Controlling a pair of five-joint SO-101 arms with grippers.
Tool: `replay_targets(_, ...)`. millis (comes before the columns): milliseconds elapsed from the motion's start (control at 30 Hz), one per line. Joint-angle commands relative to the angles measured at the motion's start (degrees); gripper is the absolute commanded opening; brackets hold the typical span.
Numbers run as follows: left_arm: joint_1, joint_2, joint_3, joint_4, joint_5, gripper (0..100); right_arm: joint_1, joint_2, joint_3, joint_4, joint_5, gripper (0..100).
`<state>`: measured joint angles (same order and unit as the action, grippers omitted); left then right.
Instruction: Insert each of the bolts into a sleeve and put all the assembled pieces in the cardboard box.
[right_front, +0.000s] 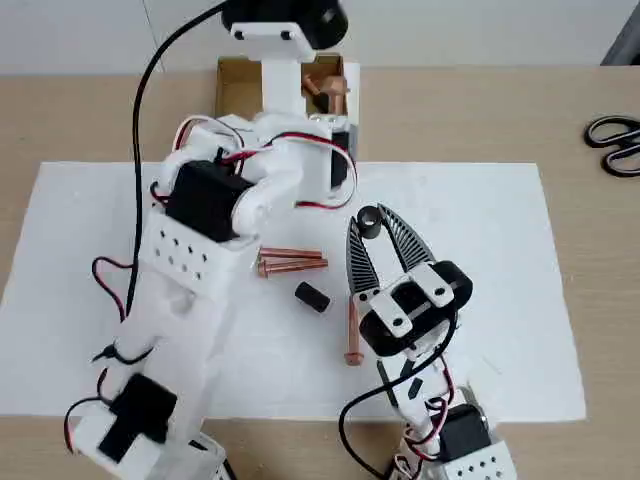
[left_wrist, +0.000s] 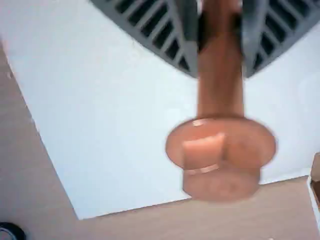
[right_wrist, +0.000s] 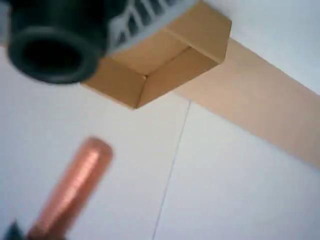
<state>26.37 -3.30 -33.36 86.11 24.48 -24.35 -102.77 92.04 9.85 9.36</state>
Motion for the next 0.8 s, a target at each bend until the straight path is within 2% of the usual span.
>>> replay_targets(0,-0.35,-8.18,-0.40,-0.44,-0.18,1,0.57,-1.01,-0.35,-1.27,0.35,0.4)
replay_targets(100,-0.09,-12.48,-0.31,-0.62,-2.37,1,0.57,-1.01,-0.09,-1.19,0.35,0.4)
replay_targets(267,-0.35,-18.55,4.26,4.57,-4.84,1,0.57,-1.01,2.46,-1.54,0.26,0.4)
replay_targets(333,-0.09,-19.87,8.22,2.81,-4.92,1,0.57,-1.01,2.81,-1.54,0.18,0.4)
replay_targets(533,0.18,-24.00,24.92,-13.27,-4.92,1,0.57,-1.01,2.73,-1.54,0.18,0.4)
replay_targets(767,5.36,-36.31,52.35,-38.42,-5.10,1,0.57,-1.01,2.73,-1.45,0.18,0.4)
